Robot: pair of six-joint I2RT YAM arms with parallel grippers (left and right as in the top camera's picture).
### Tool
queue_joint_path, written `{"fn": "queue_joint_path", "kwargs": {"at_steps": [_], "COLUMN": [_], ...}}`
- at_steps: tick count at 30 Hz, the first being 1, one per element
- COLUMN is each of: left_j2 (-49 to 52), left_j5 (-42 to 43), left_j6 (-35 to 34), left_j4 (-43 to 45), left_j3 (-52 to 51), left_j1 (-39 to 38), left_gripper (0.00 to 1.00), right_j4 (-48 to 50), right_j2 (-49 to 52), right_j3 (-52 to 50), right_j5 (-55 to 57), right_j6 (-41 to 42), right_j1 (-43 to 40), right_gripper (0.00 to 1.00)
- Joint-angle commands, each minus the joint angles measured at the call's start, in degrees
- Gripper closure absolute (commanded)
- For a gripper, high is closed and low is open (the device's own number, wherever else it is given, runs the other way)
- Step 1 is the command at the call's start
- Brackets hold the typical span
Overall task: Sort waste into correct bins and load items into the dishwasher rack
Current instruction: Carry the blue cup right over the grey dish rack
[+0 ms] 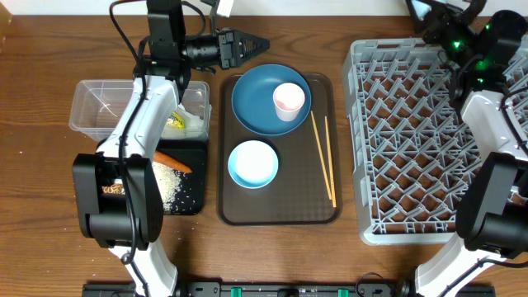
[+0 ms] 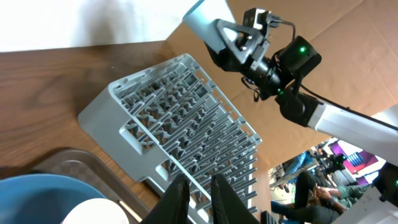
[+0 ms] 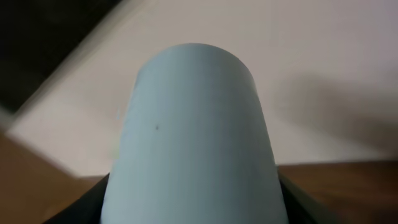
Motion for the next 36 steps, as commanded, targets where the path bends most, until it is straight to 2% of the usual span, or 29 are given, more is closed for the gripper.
{"fn": "queue_joint_path", "kwargs": {"at_steps": [1, 5, 10, 16, 20, 25, 36], "left_j2": [0.72, 0.72, 0.72, 0.72, 0.72, 0.72, 0.72], "left_j5": [-1.88, -2.12, -2.36, -2.51, -2.51, -2.97, -5.31], "left_j6": [1.36, 1.38, 1.81, 1.81, 1.81, 1.79, 1.79], "left_j4": [-0.72, -0.9, -0.87, -0.9, -0.87, -0.9, -0.9], "left_j3": [0.63, 0.63, 0.63, 0.63, 0.63, 0.63, 0.63], "left_j1": [0.15, 0.15, 0.15, 0.15, 0.15, 0.15, 0.15], "left_gripper": [0.85, 0.86, 0.86, 0.86, 0.86, 0.85, 0.86], "right_j4": [-5.44, -19.04, -40.41, -66.03, -78.18, -87.17, -96.17], "right_j2": [0.26, 0.26, 0.26, 0.26, 0.26, 0.55, 1.11], "right_j3": [3.04, 8.55, 20.61, 33.83, 37.92, 38.01, 37.99], "right_j5": [12.15, 18.91, 23.19, 28.87, 28.85, 28.89, 35.69], "right_j6": [-8.22, -15.02, -22.03, -26.34, -28.28, -29.42, -30.27], "right_j1": [0.13, 0.55, 2.38, 2.69, 2.69, 2.67, 3.37], "right_gripper": [0.71, 0.71, 0.72, 0.73, 0.75, 0.77, 0.77]}}
